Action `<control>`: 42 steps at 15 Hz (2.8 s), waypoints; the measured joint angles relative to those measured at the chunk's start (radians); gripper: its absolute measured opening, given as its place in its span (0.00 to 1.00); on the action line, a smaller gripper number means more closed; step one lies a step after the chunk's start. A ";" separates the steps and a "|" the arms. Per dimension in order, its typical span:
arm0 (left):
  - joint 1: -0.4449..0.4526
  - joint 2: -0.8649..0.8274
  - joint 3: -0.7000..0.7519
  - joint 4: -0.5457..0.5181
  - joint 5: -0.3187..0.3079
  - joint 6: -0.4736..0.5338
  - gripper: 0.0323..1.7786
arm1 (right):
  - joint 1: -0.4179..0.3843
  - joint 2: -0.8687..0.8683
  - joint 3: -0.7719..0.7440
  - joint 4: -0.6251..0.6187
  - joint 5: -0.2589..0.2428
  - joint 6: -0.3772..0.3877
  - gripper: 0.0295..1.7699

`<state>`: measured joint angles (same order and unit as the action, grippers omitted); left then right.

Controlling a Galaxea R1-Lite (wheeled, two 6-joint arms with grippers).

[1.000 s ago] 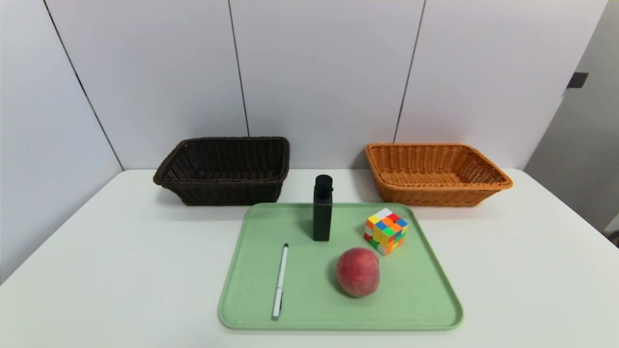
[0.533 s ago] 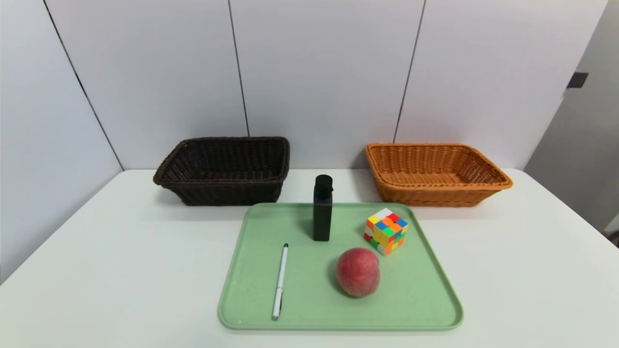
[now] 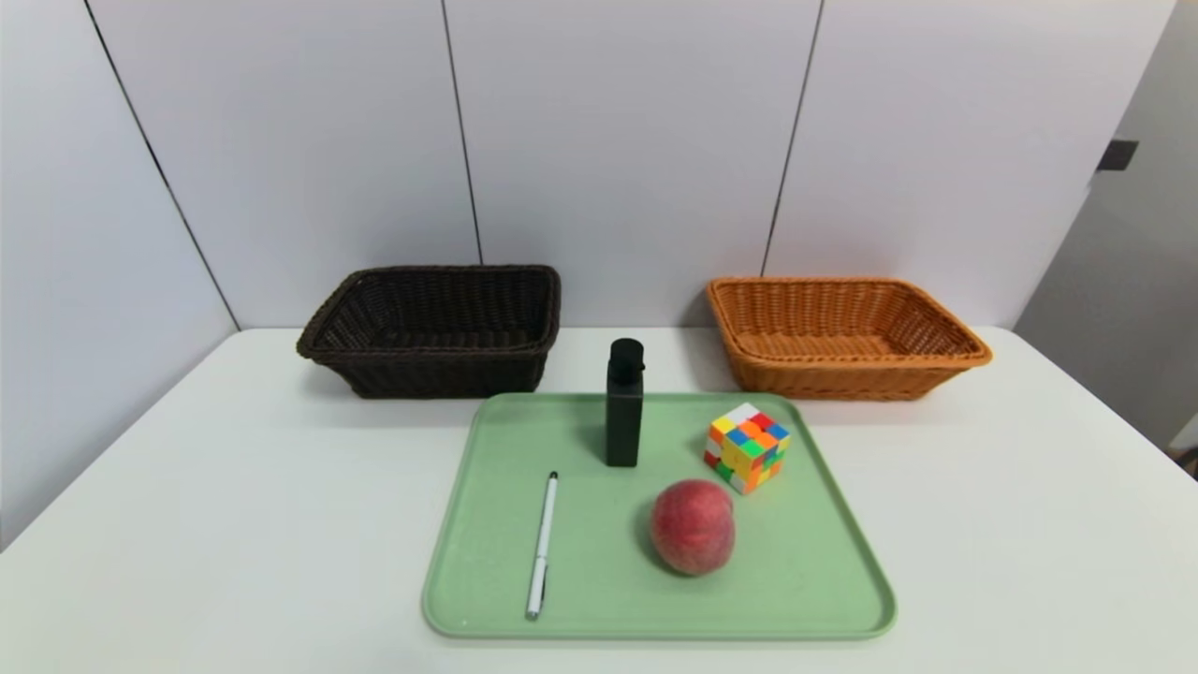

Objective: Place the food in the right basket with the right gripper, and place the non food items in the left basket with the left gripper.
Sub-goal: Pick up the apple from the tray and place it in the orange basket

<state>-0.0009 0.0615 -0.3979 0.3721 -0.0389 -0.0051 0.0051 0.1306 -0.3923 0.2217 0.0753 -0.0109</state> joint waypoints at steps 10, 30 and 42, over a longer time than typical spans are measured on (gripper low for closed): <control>-0.003 0.634 -0.626 0.058 -0.049 0.005 0.95 | 0.040 0.735 -0.974 0.295 0.106 0.096 0.96; -0.319 1.104 -0.697 0.108 0.099 -0.175 0.95 | 0.779 1.737 -1.507 0.956 -0.228 0.604 0.96; -0.336 1.132 -0.665 0.034 0.086 -0.114 0.95 | 0.807 1.952 -1.535 0.951 -0.228 0.652 0.96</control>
<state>-0.3372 1.1934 -1.0632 0.4064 0.0470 -0.1196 0.8119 2.0826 -1.9272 1.1732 -0.1523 0.6413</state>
